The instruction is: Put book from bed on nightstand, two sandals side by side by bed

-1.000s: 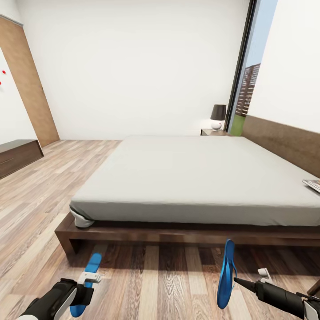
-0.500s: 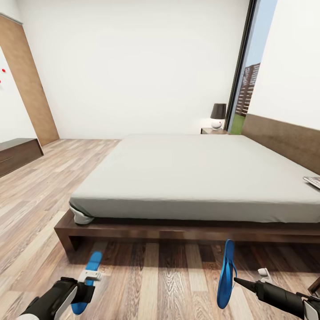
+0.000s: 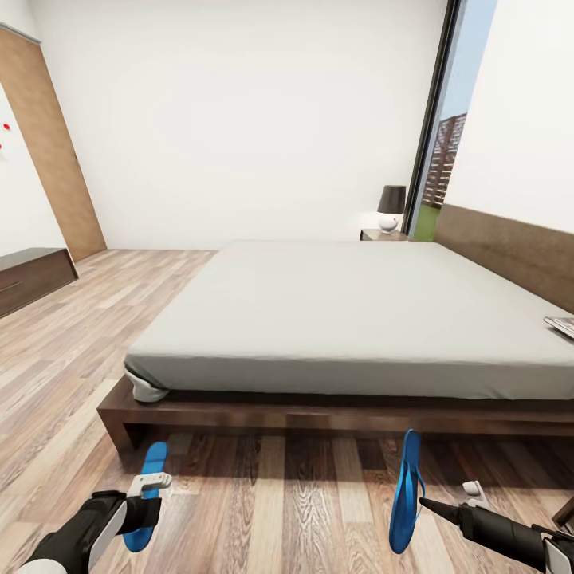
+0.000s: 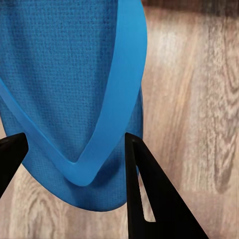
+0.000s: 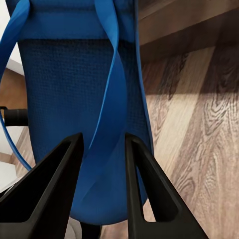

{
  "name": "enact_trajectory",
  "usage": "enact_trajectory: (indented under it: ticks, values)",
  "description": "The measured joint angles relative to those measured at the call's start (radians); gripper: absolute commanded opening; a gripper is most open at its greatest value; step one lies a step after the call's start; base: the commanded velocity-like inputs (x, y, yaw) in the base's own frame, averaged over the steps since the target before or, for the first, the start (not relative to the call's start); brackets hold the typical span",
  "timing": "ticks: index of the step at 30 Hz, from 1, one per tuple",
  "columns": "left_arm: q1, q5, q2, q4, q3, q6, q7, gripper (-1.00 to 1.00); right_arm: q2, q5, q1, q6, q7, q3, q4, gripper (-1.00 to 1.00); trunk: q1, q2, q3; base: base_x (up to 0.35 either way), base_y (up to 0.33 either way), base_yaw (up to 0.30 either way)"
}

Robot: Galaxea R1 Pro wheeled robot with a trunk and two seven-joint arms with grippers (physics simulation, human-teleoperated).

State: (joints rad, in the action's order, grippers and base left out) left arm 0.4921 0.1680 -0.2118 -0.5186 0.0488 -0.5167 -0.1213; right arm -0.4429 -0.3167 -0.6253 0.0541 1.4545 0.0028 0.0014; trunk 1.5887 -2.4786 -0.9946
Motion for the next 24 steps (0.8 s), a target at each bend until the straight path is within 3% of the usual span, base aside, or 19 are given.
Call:
enact_trajectory:
  ticks: [3,24]
  values:
    - [0.000,0.000,0.001,0.000,-0.001,0.000,0.000,-1.00,0.000,0.000,0.000,0.000,0.000,0.001,0.000,-1.00,0.011,-0.021,-0.009,0.000,0.000,0.000]
    - [0.000,-0.003,0.007,0.000,0.000,0.002,0.000,-1.00,0.000,0.000,0.000,-0.001,0.000,0.001,0.000,-1.00,0.021,-0.026,-0.091,0.000,0.000,0.000]
